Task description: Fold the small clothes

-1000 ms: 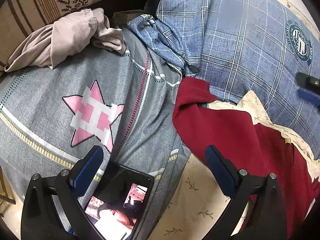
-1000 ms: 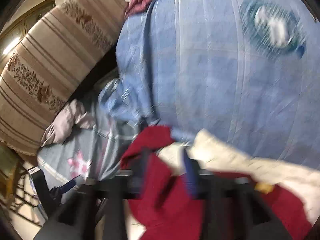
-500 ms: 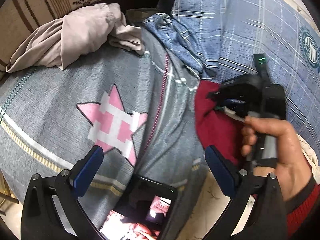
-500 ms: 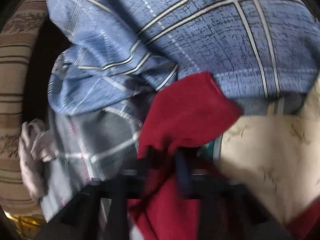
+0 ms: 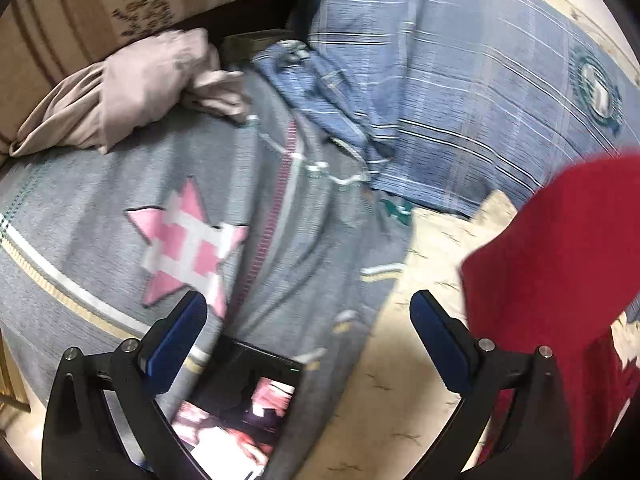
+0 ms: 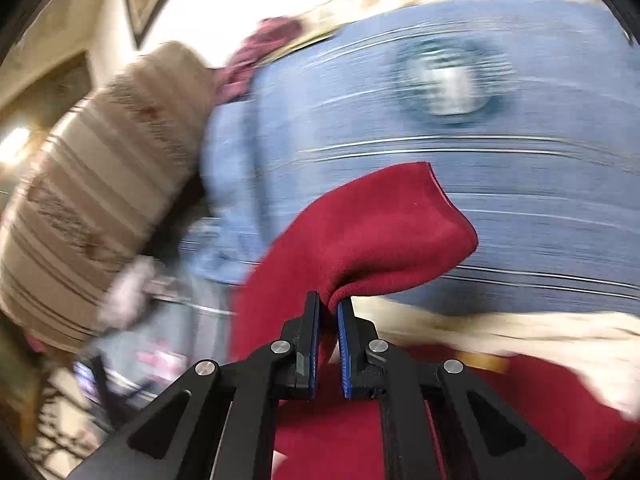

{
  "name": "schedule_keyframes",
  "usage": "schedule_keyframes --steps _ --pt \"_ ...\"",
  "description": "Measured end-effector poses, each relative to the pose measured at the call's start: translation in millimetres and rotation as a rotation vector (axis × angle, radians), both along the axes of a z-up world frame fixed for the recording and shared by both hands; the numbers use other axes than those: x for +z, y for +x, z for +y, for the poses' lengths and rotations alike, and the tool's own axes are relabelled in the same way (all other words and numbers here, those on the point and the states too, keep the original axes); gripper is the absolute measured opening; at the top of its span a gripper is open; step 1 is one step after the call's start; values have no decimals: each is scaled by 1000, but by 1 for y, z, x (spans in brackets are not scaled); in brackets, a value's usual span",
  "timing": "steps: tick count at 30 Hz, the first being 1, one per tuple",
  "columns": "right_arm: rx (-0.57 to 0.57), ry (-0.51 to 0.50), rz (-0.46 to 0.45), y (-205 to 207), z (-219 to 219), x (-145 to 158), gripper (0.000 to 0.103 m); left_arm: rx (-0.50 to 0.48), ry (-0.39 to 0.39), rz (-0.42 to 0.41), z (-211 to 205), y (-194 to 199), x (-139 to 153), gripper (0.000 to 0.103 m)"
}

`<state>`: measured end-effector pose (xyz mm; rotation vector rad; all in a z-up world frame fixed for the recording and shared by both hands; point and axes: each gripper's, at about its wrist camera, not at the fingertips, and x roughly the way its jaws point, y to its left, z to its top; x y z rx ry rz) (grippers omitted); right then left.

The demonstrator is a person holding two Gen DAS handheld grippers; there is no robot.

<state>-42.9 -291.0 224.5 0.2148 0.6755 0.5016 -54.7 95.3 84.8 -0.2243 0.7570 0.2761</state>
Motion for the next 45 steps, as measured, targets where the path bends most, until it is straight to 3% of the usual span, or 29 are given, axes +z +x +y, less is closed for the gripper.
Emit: schedule_keyframes --steps 4,7,13,17,18,21,25,26,27,28,29,31,33,35,37,39,40,42,45 --pt "-169 -208 118 3 -56 -67 8 -58 21 9 -27 5 -2 102" --pt "-178 -202 273 5 -79 -115 8 -102 4 13 -42 6 -4 102" --pt "-188 -178 276 -13 -105 -118 13 -206 -53 -19 -73 9 -3 102" --pt "-277 -115 272 -27 -143 -113 60 -322 -86 17 -99 12 -8 102" --pt "-315 -96 277 -29 -151 -113 65 -333 -79 19 -104 13 -9 102" --pt "-360 -67 316 -19 -170 -120 65 -367 -40 24 -117 11 -11 102" --pt "-315 -92 331 -2 -157 -131 63 -398 5 67 -124 12 -20 102" --pt "-311 -104 352 2 -152 -135 53 -396 30 88 -126 13 -25 102" --pt "-306 -126 366 4 -145 -138 24 -391 54 102 -127 15 -28 102" --pt "-294 -150 364 5 -140 -138 9 -379 89 117 -126 17 -33 102" --pt "-287 -165 339 0 -135 -134 1 -365 122 129 -125 19 -37 102" --pt "-273 -173 312 -7 -130 -130 2 -335 146 147 -121 24 -44 103" --pt "-302 -226 344 -9 -131 -137 2 -312 109 152 -112 27 -46 103" --pt "-328 -214 362 -15 -136 -135 8 -275 96 147 -103 27 -44 103" --pt "-296 -126 319 -29 -136 -118 9 -224 131 148 -97 26 -43 103" --pt "-204 -29 286 -43 -124 -104 27 -216 94 147 -86 23 -41 103" --pt "-140 26 283 -51 -114 -100 44 -226 29 141 -81 21 -39 103" --pt "15 113 288 -63 -88 -99 47 -231 -42 114 -76 15 -32 103" --pt "258 167 294 -80 -27 -107 47 -229 -12 84 -77 9 -21 103"
